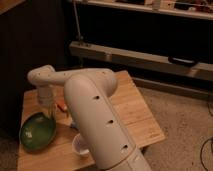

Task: Drag the ceramic bowl in a circle

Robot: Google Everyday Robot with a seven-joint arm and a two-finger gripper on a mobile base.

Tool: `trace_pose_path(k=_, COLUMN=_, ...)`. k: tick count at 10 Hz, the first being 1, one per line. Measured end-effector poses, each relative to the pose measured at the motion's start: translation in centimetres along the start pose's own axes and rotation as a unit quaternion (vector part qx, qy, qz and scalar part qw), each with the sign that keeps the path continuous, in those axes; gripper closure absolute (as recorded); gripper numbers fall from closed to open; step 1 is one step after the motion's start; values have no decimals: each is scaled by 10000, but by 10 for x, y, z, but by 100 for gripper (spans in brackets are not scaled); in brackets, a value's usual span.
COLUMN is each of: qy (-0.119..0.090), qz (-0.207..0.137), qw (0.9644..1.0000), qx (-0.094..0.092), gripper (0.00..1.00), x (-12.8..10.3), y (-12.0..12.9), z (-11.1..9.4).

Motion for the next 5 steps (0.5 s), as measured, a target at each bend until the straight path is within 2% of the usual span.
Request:
trace_pose_path(k=2, qy=-18, qz=260, qw=9996, qx=113, gripper=100, x=18, y=-25, z=-11)
trace_pose_path(k=3, qy=-19, qz=376, qw=9992, qx=136, gripper=100, x=38, y=-36, z=-14)
trace_pose_path(k=5, qy=-10, qz=407, qw=9992, qx=-56, gripper=100, x=71, y=-42, z=-11)
